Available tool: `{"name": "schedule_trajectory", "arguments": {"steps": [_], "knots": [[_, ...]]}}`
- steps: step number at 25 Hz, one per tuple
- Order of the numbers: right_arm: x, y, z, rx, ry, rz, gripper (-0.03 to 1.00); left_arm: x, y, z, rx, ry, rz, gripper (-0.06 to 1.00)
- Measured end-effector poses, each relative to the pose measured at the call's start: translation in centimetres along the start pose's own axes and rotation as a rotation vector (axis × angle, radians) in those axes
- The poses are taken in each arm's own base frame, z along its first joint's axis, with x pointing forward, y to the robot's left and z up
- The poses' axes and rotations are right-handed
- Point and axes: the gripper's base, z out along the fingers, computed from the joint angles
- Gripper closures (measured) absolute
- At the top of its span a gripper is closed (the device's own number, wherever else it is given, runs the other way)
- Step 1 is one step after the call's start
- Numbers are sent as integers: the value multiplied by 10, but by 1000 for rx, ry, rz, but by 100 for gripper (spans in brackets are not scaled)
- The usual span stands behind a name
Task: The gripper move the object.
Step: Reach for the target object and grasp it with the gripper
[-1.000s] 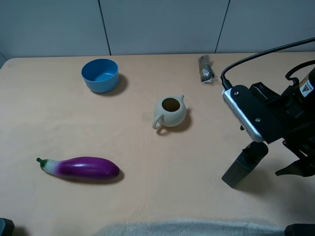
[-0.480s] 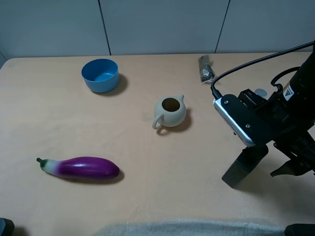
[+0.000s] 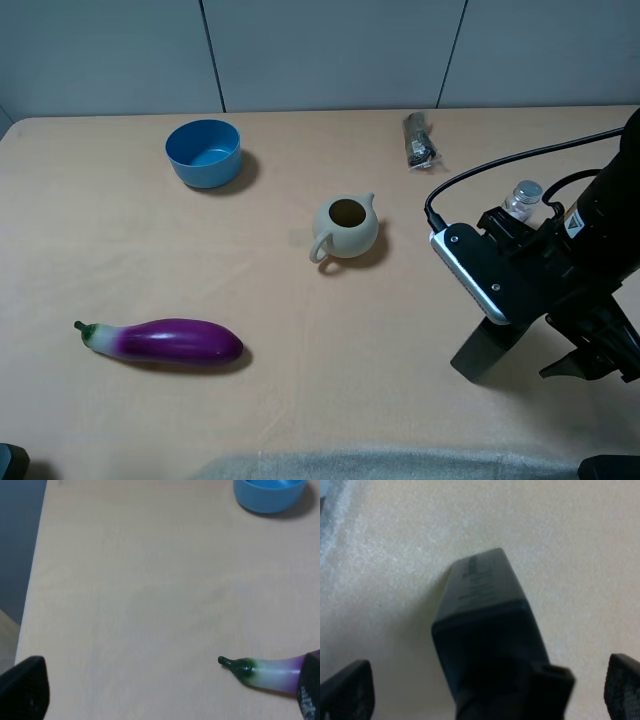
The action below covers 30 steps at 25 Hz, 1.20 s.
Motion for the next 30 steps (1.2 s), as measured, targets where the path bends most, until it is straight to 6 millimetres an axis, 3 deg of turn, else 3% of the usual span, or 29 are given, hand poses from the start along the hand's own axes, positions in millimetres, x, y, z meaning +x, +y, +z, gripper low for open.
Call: {"name": "schedule_trajectory", "arguments": {"steps": [17,21,28,30], "knots": [[0,6,11,41,-11,5,28,0,0,0,0,0,0,-5],[0,6,11,41,-12,-3,47,0,0,0,0,0,0,-5],[0,6,11,42,-14,-12,67,0,0,0,0,0,0,-5],[0,6,11,42,-14,-12,68,0,0,0,0,0,0,-5]]}}
